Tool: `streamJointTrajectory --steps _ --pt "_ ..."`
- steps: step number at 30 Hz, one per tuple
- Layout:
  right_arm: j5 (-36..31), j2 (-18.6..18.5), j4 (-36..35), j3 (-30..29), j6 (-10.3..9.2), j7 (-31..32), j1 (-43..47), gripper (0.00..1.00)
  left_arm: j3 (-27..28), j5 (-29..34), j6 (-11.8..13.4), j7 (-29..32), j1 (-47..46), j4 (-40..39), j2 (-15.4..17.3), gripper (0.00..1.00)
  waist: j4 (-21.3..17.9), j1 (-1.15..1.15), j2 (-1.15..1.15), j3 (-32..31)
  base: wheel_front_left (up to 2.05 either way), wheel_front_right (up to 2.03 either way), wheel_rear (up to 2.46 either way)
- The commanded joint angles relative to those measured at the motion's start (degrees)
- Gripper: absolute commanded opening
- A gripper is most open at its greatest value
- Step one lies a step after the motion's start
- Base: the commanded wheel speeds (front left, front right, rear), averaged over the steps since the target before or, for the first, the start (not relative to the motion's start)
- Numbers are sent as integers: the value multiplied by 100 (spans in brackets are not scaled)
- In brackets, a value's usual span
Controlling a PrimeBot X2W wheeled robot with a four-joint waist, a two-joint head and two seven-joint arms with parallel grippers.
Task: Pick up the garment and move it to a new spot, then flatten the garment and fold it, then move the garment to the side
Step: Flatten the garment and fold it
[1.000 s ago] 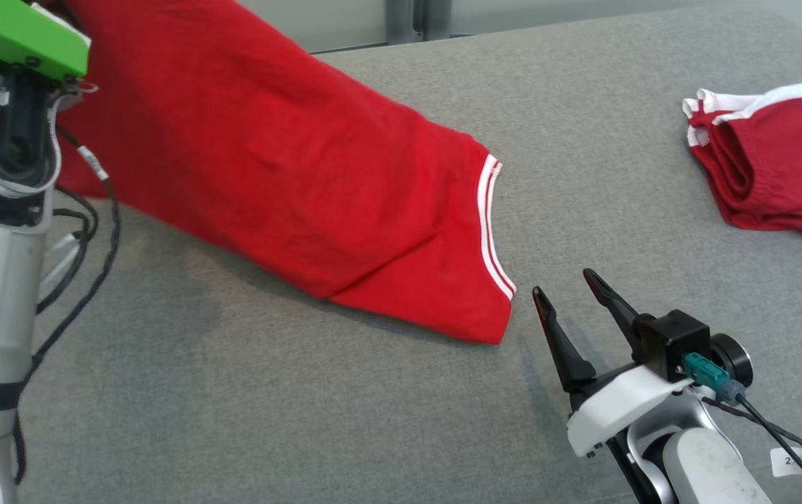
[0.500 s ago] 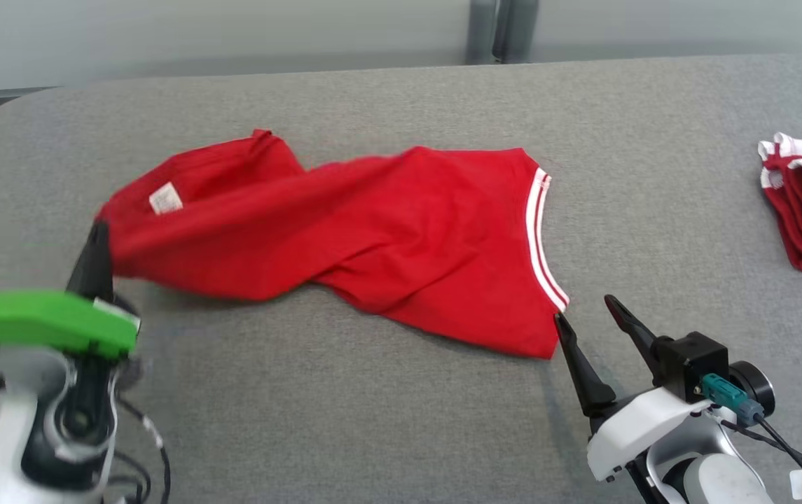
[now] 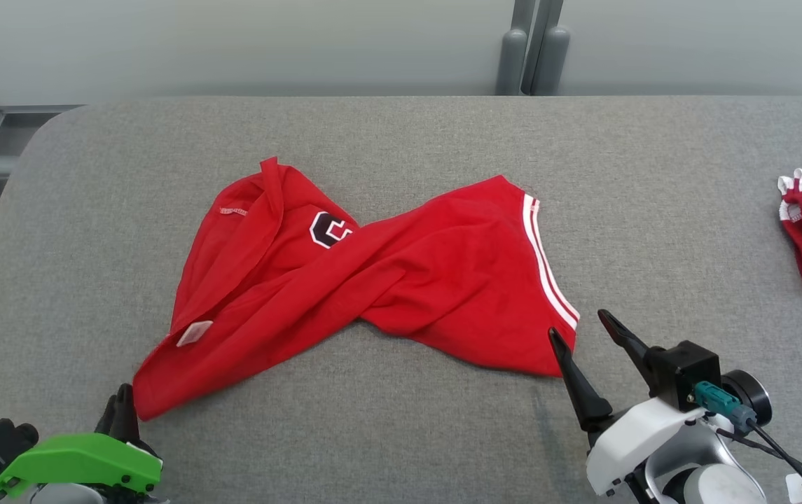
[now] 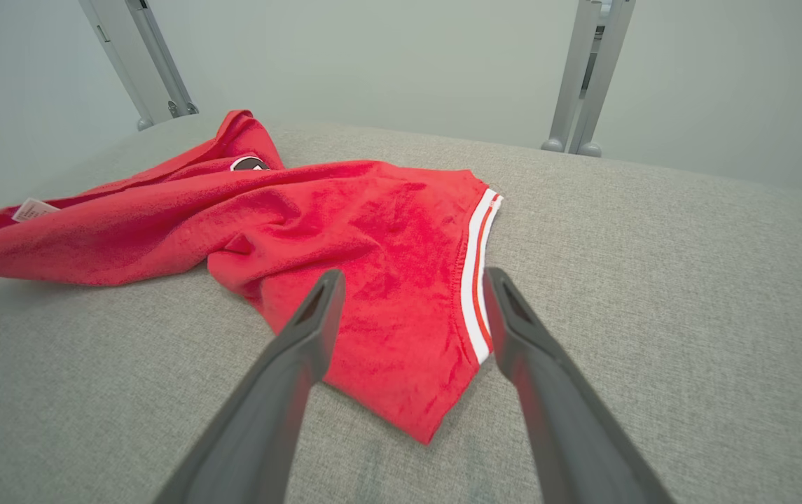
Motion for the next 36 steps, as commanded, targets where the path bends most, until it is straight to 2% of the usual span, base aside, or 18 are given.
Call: streamJointTrajectory --steps 1,4,7,8,11,14,18,23,24,26,30,36 --pt "41 -37 -24 15 -6 38 54 100 -49 184 -80 -134 34 103 49 100 -3 0 0 -35 0 0 0" --pt "62 -86 -52 15 -5 82 73 100 -3 129 -238 -381 1 211 -129 100 -23 0 0 -66 0 0 0" --pt "76 -112 -85 -29 -5 112 99 100 38 270 -464 -716 -15 143 -167 100 -42 0 0 -88 0 0 0" --pt "86 -135 -107 -69 -6 139 111 100 18 427 -580 -898 -14 68 -195 100 -46 0 0 -104 0 0 0" --pt "80 -146 -119 -120 -5 179 103 100 4 962 -663 -1123 -83 -107 -140 100 -25 0 0 -141 0 0 0" --pt "85 -134 -109 -187 -6 229 104 100 24 1616 -746 -1208 -129 -334 -239 100 20 0 0 -199 0 0 0" --pt "105 -137 -75 -251 -5 308 56 100 358 2490 -987 -1209 -91 -732 -674 100 95 0 0 -249 0 0 0" --pt "163 -176 -4 -272 -5 447 -13 100 778 3355 -1663 -1211 153 -1021 -1296 100 186 0 0 -316 0 0 0" --pt "163 -176 -4 -272 -5 447 -13 100 778 3355 -1663 -1211 153 -1021 -1296 100 186 0 0 -316 0 0 0" --pt "216 -192 47 -282 -6 534 -55 100 942 3696 -1898 -1212 274 -1098 -1483 100 219 0 0 -331 0 0 0" --pt "373 -332 246 -363 -6 893 -252 100 995 4269 -2159 -1213 485 -1187 -1673 100 316 0 0 -326 0 0 0" --pt "633 -714 697 -442 -4 1827 -1034 100 981 4726 -2269 -1213 562 -1196 -1785 100 520 0 0 -162 0 0 0"
